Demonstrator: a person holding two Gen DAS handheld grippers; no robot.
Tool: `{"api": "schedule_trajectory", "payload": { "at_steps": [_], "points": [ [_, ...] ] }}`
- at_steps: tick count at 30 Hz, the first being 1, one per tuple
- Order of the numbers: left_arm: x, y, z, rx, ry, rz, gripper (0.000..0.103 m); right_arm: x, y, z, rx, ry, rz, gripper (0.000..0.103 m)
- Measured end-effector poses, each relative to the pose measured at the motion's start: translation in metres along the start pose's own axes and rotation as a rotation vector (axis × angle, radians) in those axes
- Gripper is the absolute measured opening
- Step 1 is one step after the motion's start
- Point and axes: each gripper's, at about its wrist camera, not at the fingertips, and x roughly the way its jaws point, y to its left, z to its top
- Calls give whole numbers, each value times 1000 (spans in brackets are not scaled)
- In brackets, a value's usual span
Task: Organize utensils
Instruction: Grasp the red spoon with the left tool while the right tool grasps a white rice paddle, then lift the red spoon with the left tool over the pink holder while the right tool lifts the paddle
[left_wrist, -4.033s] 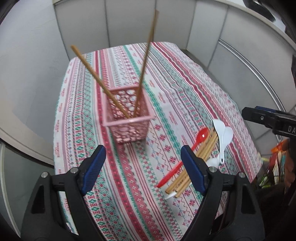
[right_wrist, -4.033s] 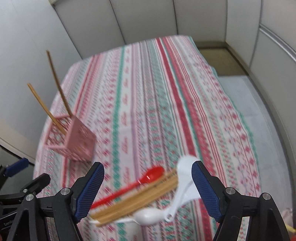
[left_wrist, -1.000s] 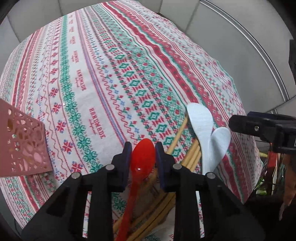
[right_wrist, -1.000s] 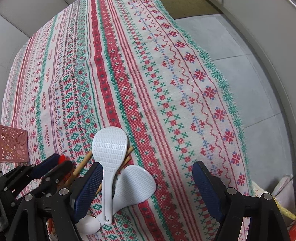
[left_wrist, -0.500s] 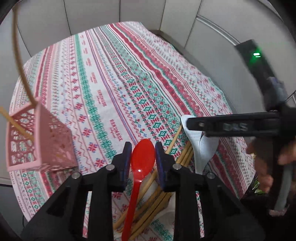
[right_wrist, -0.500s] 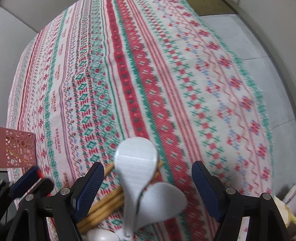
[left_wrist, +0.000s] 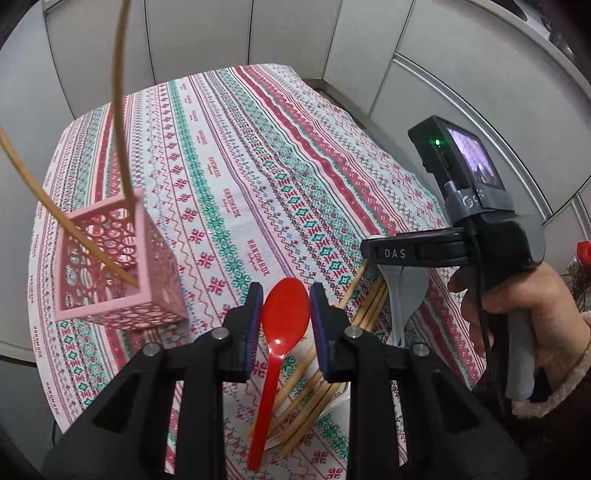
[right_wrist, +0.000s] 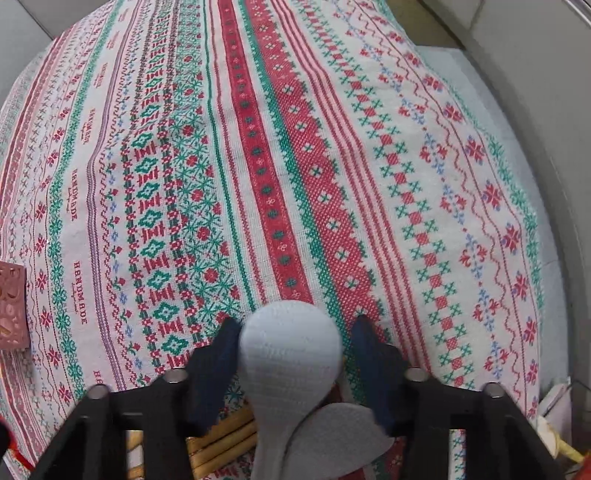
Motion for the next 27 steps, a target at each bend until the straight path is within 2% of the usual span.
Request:
{"api": "schedule_trajectory", "payload": {
  "at_steps": [8,14,19,27],
  "points": [
    [-17,7,-2,-14,-36,-8,27,-13,-18,-3,47,-16,82,49],
    [-47,5,-5,-5,-103,-26,27,-52,-17,-9,49,-102,128,49],
    [-75,11,-6,-17,-178,-35,27,-88,-7,-19,27,-192,165,49],
    [-130,30,-3,-79,-360,-44,27,-134,17,-32,-23,-326,218,49]
  ]
}}
